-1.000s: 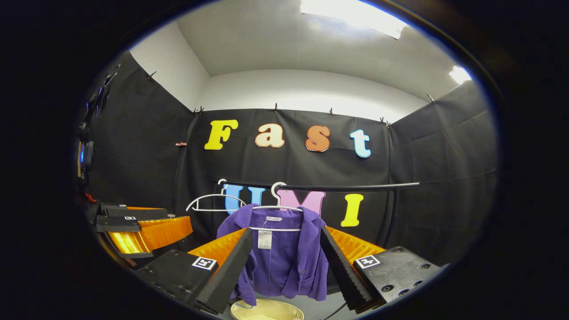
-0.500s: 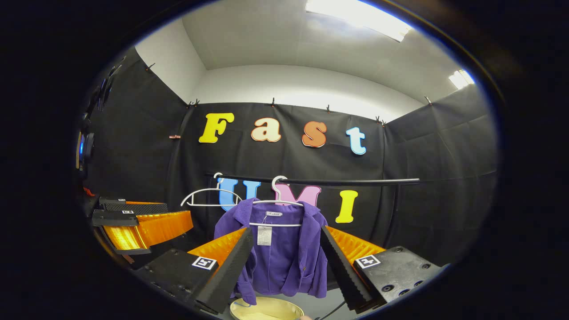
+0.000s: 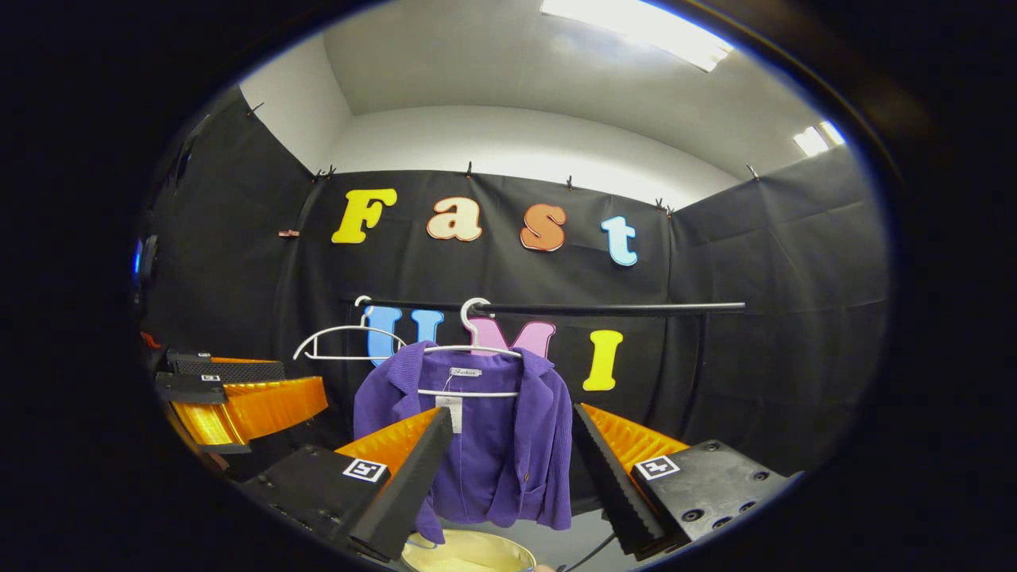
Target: Grasp the clothes on the hanger with both hands and then place them into the laundry hamper below.
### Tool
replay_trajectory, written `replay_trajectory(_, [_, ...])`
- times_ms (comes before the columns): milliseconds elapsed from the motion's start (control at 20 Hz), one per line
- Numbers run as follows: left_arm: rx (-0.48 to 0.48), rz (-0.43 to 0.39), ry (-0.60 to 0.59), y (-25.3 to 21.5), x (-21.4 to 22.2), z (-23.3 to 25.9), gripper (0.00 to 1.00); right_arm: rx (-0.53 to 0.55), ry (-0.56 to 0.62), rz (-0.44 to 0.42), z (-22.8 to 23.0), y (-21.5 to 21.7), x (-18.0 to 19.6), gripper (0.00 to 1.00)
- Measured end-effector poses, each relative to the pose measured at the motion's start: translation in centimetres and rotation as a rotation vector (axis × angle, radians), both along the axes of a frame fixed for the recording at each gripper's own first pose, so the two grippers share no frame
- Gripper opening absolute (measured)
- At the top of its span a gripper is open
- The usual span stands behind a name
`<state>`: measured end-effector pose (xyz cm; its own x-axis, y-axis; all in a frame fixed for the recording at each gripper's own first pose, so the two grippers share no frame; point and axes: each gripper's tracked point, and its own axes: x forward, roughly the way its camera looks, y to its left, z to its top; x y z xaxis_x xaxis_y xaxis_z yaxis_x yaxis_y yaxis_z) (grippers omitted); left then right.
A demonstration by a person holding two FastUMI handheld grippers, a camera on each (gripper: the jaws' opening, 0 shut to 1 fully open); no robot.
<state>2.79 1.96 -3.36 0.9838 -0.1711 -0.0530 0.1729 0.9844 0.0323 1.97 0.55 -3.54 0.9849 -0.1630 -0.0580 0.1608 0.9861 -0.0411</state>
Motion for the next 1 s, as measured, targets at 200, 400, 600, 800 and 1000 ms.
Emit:
replay_trajectory(200, [0.019,0.078,-0.016,0.4,4.9,-1.2,0.93,0.040,-0.005,0.045,-2.2,-2.3,6.0,0.97])
replay_trajectory(400, [0.020,0.152,-0.028,-0.1,10.6,-3.0,0.93,0.083,-0.002,0.097,-5.4,-5.0,12.3,0.97])
replay_trajectory(600, [0.017,0.220,-0.018,-0.4,15.1,-5.6,0.93,0.133,-0.019,0.167,-8.4,-6.7,16.8,0.97])
replay_trajectory(800, [0.057,0.360,-0.031,1.7,18.4,-6.8,0.93,0.153,-0.001,0.220,-11.3,-8.0,20.1,0.97])
replay_trajectory(1000, [0.079,0.443,-0.045,3.1,20.7,-7.8,0.93,0.197,0.020,0.282,-13.4,-8.1,22.9,0.97])
